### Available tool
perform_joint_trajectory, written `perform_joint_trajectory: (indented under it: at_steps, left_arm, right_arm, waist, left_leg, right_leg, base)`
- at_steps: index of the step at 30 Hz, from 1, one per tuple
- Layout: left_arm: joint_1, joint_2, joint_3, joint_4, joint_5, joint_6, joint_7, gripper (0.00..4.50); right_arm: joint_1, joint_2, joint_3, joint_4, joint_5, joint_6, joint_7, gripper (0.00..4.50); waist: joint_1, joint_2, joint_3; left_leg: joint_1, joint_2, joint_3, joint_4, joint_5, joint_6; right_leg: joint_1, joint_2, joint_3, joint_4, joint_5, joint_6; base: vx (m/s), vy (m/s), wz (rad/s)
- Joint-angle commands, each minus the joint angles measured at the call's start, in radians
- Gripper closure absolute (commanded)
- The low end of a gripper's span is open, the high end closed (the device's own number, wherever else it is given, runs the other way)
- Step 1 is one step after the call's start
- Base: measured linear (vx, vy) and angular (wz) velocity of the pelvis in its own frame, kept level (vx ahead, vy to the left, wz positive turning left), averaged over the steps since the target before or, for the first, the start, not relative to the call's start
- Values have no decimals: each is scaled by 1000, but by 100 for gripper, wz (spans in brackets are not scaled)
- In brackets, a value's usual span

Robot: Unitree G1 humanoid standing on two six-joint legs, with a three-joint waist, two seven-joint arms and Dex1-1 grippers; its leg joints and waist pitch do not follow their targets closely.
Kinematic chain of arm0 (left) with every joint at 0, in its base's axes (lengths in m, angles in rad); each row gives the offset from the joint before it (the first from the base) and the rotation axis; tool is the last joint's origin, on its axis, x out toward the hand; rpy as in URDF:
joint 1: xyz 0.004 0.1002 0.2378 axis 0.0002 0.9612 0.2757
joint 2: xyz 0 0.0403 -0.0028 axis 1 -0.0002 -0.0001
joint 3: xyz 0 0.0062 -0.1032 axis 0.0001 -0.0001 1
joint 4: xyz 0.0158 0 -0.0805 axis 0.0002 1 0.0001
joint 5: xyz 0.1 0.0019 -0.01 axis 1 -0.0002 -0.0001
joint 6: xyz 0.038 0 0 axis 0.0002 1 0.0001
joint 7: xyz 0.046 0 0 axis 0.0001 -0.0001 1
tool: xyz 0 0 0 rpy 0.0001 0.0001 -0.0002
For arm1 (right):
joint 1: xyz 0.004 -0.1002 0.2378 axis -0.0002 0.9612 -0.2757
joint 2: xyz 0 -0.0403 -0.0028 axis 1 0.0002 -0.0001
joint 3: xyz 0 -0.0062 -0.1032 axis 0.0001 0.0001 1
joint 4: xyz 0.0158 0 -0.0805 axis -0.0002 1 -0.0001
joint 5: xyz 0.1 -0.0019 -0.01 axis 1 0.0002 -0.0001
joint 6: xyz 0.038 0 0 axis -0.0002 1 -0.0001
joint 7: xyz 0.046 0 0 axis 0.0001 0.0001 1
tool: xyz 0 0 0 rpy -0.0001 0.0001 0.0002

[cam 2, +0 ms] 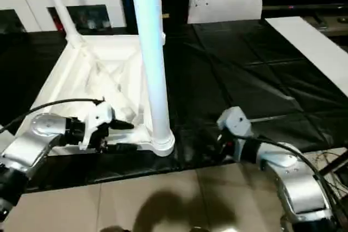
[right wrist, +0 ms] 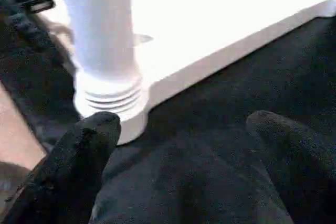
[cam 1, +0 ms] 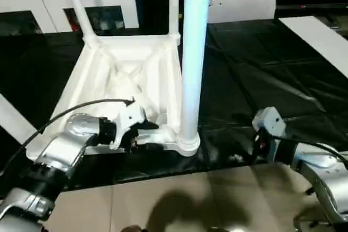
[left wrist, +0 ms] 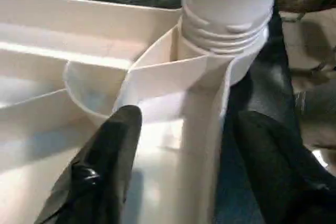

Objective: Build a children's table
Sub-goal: Rotate table base, then rotate leg to tighten

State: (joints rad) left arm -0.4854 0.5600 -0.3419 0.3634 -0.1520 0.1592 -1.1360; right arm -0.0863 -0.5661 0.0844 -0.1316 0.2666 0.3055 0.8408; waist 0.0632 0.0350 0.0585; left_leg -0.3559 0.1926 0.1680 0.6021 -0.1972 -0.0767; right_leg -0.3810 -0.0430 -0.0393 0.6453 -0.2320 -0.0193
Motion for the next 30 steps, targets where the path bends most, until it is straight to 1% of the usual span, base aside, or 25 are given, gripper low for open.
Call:
perform_joint_trajectory:
  at_steps: [1, 2, 3, 4, 5, 6, 7, 8, 9, 10, 11, 14, 15, 16, 17, 18, 19, 20, 21, 22, 23, 25, 28, 29, 30]
  left_arm:
    - [-28, 5, -18, 24, 24, 2, -18, 165]
    - [-39, 3, -20, 45, 31, -11, -21, 165]
    - [-52, -2, -20, 69, 37, -19, -26, 170]
    - [-60, -6, -19, 86, 40, -32, -27, 172]
    - [-60, -6, -19, 86, 40, -32, -27, 172]
    - [-77, -19, -10, 120, 44, -49, -31, 204]
    - [-88, -29, -4, 138, 40, -50, -35, 209]
    - [-95, -34, -3, 150, 41, -52, -35, 209]
    - [-107, -40, -3, 167, 40, -56, -44, 213]
    - [-115, -45, -3, 179, 37, -55, -53, 228]
    - [-115, -45, -3, 179, 37, -55, -53, 245]
    - [-118, -51, -4, 189, 32, -55, -72, 253]
    - [-117, -52, -7, 191, 34, -58, -79, 261]
    - [-112, -51, -2, 187, 27, -57, -85, 285]
    - [-110, -53, 3, 189, 23, -59, -90, 285]
    - [-107, -53, 9, 190, 19, -63, -94, 294]
    - [-107, -52, 13, 198, 19, -69, -105, 294]
    - [-106, -51, 13, 204, 19, -74, -116, 294]
    - [-106, -51, 13, 204, 19, -74, -116, 313]
    - [-102, -45, 5, 211, 24, -76, -134, 328]
    - [-102, -45, 5, 211, 24, -76, -134, 336]
    - [-100, -41, -4, 213, 35, -80, -145, 337]
    - [-102, -32, -19, 210, 51, -79, -165, 373]
    - [-103, -32, -20, 209, 51, -79, -168, 379]
    - [-105, -34, -19, 212, 53, -81, -169, 379]
  right_arm:
    - [-10, -13, 3, -38, 18, 26, 16, 0]
    - [-16, -15, 7, -43, 22, 35, 18, 0]
    - [-21, -17, 10, -50, 30, 46, 24, 0]
    - [-21, -19, 11, -56, 37, 54, 27, 0]
    - [-21, -19, 11, -56, 37, 54, 27, 0]
    - [-16, -29, 15, -76, 40, 69, 40, 0]
    - [-10, -38, 20, -90, 47, 80, 56, 0]
    - [-4, -44, 22, -102, 54, 87, 66, 0]
    - [-2, -54, 25, -114, 58, 95, 78, 0]
    - [-1, -59, 25, -121, 61, 101, 83, 0]
    - [-1, -59, 25, -121, 61, 101, 83, 0]
    - [-5, -59, 20, -118, 65, 111, 85, 0]
    - [-5, -59, 20, -116, 65, 110, 87, 0]
    - [-6, -57, 23, -114, 67, 109, 89, 0]
    - [-6, -55, 24, -114, 68, 110, 91, 0]
    - [-6, -54, 27, -115, 69, 111, 92, 0]
    - [-7, -52, 29, -116, 73, 115, 93, 0]
    - [-7, -51, 30, -117, 75, 118, 93, 0]
    - [-7, -51, 30, -117, 75, 118, 93, 0]
    - [-8, -51, 38, -110, 69, 114, 95, 0]
    - [-8, -51, 38, -110, 69, 114, 95, 0]
    - [-7, -52, 37, -110, 72, 116, 102, 0]
    - [-16, -56, 38, -101, 67, 116, 110, 0]
    - [-19, -55, 37, -98, 67, 115, 110, 0]
    - [-22, -54, 38, -93, 66, 113, 109, 0]
  waist:
    - [4, 5, -62]
    - [5, -1, -62]
    - [6, 1, -62]
    - [8, 3, -64]
    - [8, 3, -63]
    - [7, 0, -62]
    - [8, -10, -63]
    - [12, -5, -62]
    - [13, -4, -63]
    - [14, -11, -61]
    - [17, -15, -62]
    - [19, -15, -62]
    - [20, -15, -63]
    - [21, -15, -63]
    - [22, -15, -63]
    - [23, -23, -63]
    - [28, -15, -64]
    - [29, -13, -64]
    - [28, -15, -64]
    - [28, -20, -64]
    - [29, -17, -64]
    - [30, -23, -62]
    - [30, -19, -62]
    - [30, -21, -62]
    - [30, -21, -62]
  left_leg:
    - [1, 29, -12, -62, -160, 26]
    - [-1, 29, -12, -62, -150, 29]
    - [-2, 26, -12, -61, -142, 32]
    - [-1, 26, -12, -61, -138, 33]
    - [-3, 27, -12, -61, -139, 32]
    - [-4, 26, -11, -62, -140, 33]
    - [-4, 26, -10, -61, -134, 35]
    - [-1, 28, -10, -61, -134, 39]
    - [-1, 29, -10, -60, -137, 38]
    - [-3, 28, -10, -61, -141, 40]
    - [-2, 30, -10, -62, -135, 40]
    - [-3, 31, -10, -62, -128, 38]
    - [-4, 31, -10, -62, -124, 38]
    - [-4, 31, -10, -61, -120, 39]
    - [-4, 31, -10, -61, -116, 40]
    - [-5, 30, -9, -61, -113, 42]
    - [-5, 30, -10, -60, -104, 44]
    - [-5, 31, -10, -61, -104, 43]
    - [-5, 30, -9, -61, -106, 43]
    - [-5, 30, -9, -61, -107, 43]
    - [-6, 31, -10, -62, -107, 42]
    - [-6, 32, -9, -62, -112, 43]
    - [-5, 33, -10, -64, -117, 40]
    - [-5, 33, -10, -64, -114, 39]
    - [-5, 34, -11, -64, -114, 38]
  right_leg:
    - [50, -79, 51, -94, -101, -208]
    - [52, -79, 52, -92, -87, -207]
    - [52, -79, 51, -92, -86, -205]
    - [51, -81, 51, -92, -92, -202]
    - [52, -81, 50, -93, -97, -201]
    - [52, -81, 50, -95, -104, -198]
    - [54, -81, 51, -94, -106, -193]
    - [51, -82, 52, -95, -117, -189]
    - [51, -84, 52, -94, -120, -189]
    - [51, -84, 51, -96, -142, -181]
    - [49, -86, 52, -95, -160, -173]
    - [47, -88, 52, -96, -162, -170]
    - [47, -87, 52, -95, -156, -170]
    - [46, -87, 52, -94, -146, -171]
    - [46, -87, 52, -93, -136, -171]
    - [48, -87, 51, -94, -134, -170]
    - [47, -89, 52, -92, -126, -169]
    - [45, -87, 51, -92, -121, -169]
    - [46, -87, 51, -92, -121, -169]
    - [47, -87, 51, -93, -119, -168]
    - [47, -89, 50, -92, -122, -168]
    - [46, -90, 51, -92, -133, -166]
    - [45, -90, 51, -93, -149, -162]
    - [46, -91, 51, -92, -137, -163]
    - [45, -91, 51, -92, -134, -165]
  base:
    - [0, 0, 0]
    - [0, 0, 0]
    - [0, 0, 0]
    - [0, 0, 0]
    - [0, 0, 0]
    - [0, 0, 0]
    - [0, 0, 0]
    - [0, 0, 0]
    - [0, 0, 0]
    - [0, 0, 0]
    - [0, 0, 0]
    - [0, 0, 0]
    - [0, 0, 0]
    - [0, 0, 0]
    - [0, 0, 0]
    - [0, 0, 0]
    - [0, 0, 0]
    - [0, 0, 0]
    - [0, 0, 0]
    - [0, 0, 0]
    - [0, 0, 0]
    - [0, 0, 0]
    - [0, 0, 0]
    - [0, 0, 0]
    - [0, 0, 0]
